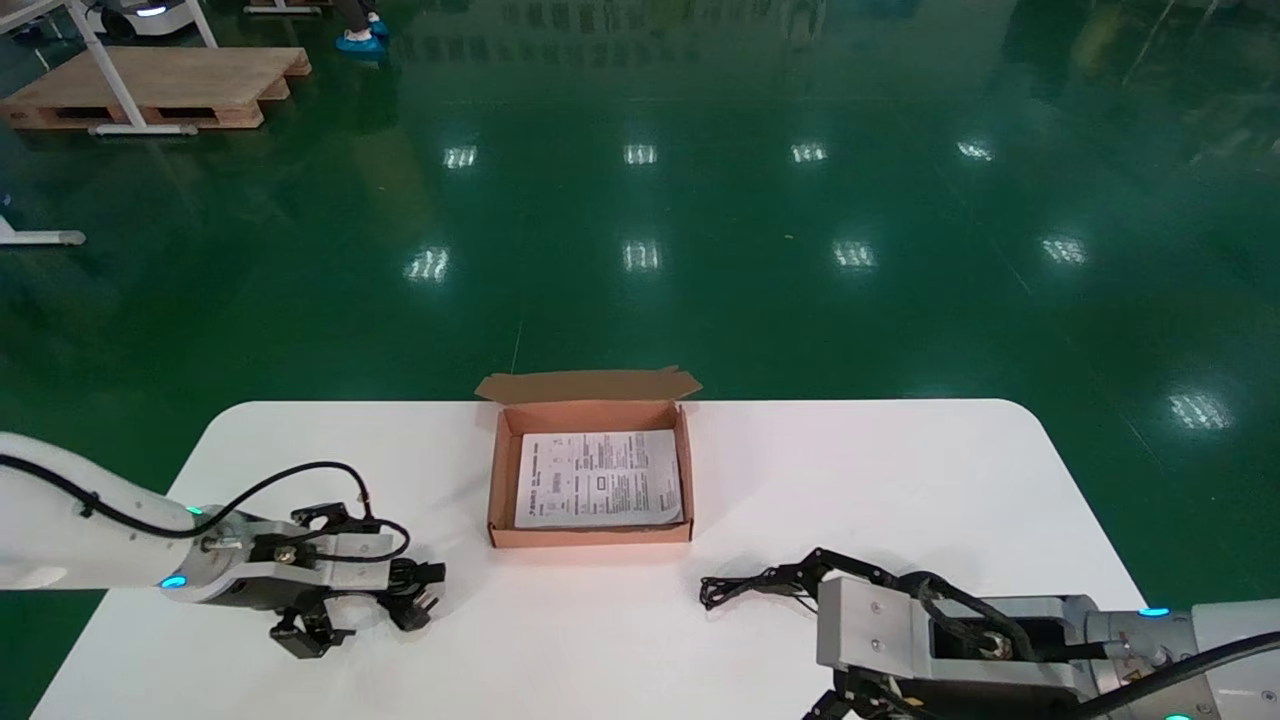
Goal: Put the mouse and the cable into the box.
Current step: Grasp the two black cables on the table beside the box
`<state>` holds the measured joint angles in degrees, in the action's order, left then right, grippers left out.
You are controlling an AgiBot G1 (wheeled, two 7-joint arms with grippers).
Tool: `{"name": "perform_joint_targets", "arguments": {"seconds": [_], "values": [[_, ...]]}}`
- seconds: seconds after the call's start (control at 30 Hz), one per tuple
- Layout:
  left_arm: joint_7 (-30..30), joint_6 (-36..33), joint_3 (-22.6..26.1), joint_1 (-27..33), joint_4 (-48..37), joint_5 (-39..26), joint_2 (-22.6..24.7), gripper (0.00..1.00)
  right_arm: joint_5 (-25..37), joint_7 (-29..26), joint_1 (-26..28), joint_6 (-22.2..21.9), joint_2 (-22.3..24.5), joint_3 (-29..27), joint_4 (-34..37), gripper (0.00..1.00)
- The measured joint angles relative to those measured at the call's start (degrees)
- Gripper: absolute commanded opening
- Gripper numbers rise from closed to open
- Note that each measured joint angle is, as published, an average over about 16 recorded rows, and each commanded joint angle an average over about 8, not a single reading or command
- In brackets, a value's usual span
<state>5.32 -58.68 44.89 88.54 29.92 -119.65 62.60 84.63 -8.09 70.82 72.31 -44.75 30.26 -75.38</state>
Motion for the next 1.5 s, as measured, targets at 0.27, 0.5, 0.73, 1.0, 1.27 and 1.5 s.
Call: {"name": "perform_joint_targets", "arguments": {"seconds": [0.27,0.5,0.73,1.0,1.27,1.5], "values": [[3.0,1.2,0.0,1.1,-4.8,0.3,1.8,1.00,8.3,1.3,1.1,-6.1,-5.9,2.8,5.6,1.00],[5.0,1.8,-0.2,2.0,-7.6,0.8,2.6,1.00,18.6,4.1,3.6,-14.2,-14.7,6.5,17.0,1.00],[6.4,2.1,-0.4,2.6,-9.6,1.2,3.2,1.00,24.2,9.1,7.1,-19.9,-21.8,8.8,30.3,1.00],[7.6,2.5,-0.5,3.1,-11.4,1.6,3.7,1.00,24.9,15.4,10.3,-22.9,-26.2,9.3,41.5,1.00],[8.1,2.7,-0.6,3.3,-12.2,1.7,3.9,0.06,24.3,18.2,11.7,-23.8,-27.9,9.2,46.6,0.19],[8.1,2.7,-0.6,3.3,-12.2,1.7,4.0,0.00,24.2,18.3,11.8,-23.8,-27.9,9.1,46.7,0.00]]}}
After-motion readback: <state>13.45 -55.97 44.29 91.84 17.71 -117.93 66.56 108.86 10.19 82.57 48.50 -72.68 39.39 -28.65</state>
